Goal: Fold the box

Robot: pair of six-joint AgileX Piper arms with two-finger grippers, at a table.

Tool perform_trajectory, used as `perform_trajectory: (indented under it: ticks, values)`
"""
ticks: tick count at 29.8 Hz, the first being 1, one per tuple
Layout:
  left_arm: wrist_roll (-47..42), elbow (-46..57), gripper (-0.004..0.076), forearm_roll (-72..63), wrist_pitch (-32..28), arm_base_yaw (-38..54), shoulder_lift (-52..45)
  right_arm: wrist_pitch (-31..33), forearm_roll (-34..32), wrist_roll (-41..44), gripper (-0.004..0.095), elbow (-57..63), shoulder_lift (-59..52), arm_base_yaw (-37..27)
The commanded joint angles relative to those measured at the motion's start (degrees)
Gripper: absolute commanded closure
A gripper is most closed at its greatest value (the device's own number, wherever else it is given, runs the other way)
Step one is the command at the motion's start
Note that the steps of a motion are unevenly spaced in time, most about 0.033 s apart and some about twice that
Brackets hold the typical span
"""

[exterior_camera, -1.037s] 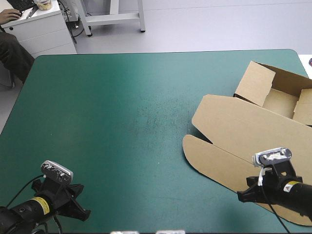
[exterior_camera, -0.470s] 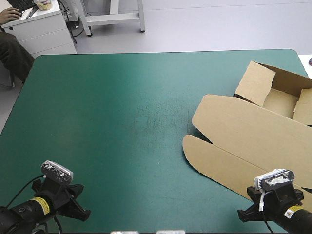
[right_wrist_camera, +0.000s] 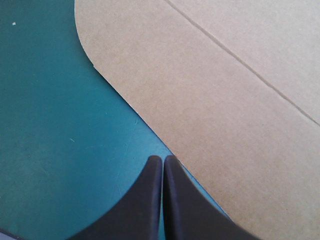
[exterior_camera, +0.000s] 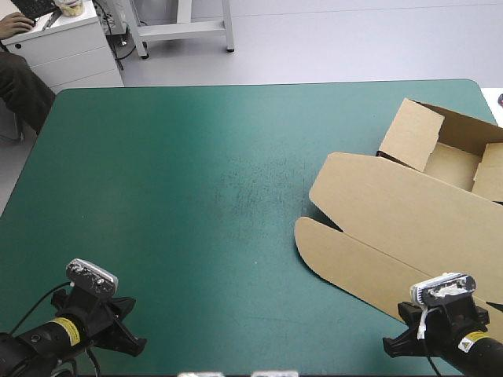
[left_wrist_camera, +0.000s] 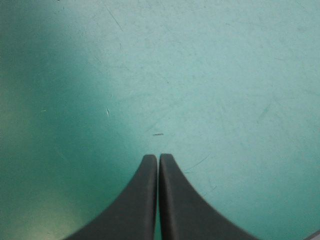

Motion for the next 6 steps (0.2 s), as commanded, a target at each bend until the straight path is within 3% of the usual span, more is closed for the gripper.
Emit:
perform_trajectory:
  ticks: [1, 6]
  values:
    - [-0.33, -1.59, 0.0734, -0.50, -2.78, -0.01, 0.28, -2.20, 1.23, -0.08, 0.0913, -1.49, 0.48, 0.14]
    - [-0.33, -1.59, 0.0734, -0.50, -2.78, -0.01, 0.28, -2.20, 1.23, -0.08, 0.0913, -1.49, 0.48, 0.14]
